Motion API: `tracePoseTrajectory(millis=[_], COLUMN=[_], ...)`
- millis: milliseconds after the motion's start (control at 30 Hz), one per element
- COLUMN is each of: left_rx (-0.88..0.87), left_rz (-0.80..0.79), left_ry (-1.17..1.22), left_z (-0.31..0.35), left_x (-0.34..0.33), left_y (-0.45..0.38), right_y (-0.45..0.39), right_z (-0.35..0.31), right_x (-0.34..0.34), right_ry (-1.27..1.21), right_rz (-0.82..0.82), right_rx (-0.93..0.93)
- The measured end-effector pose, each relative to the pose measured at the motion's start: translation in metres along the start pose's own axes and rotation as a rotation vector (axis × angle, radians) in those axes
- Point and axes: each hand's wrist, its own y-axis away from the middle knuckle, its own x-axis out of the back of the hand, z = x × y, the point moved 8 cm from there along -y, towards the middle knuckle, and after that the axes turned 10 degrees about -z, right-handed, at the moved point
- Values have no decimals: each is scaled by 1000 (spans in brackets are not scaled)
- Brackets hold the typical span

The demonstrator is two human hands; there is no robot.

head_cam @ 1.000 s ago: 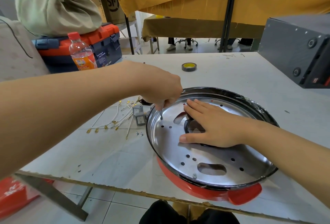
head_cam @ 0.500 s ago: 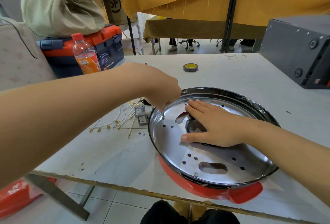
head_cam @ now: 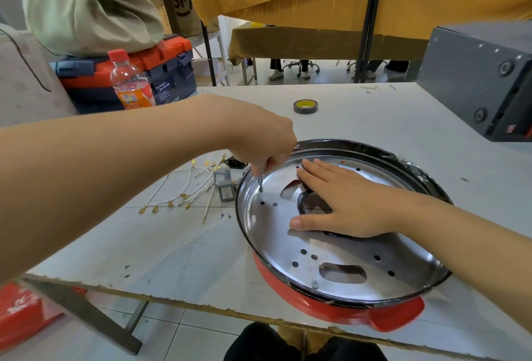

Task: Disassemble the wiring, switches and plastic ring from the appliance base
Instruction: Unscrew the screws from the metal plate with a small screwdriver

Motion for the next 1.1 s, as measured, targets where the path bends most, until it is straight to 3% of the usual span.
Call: tracePoseTrajectory(millis=[367, 800, 1100], left_rx=[84, 12, 57], left_rz=[-41, 34, -54], left_ry=[93, 77, 169], left_z=[-12, -8, -9], left_x=[-12, -8, -9], left_y=[1, 2, -3], right_y=[0, 1, -1], right_z=[0, 0, 1], right_x=[0, 0, 0], right_ry=[0, 4, 5], right_rz=[3, 1, 5], right_rx=[7, 5, 7])
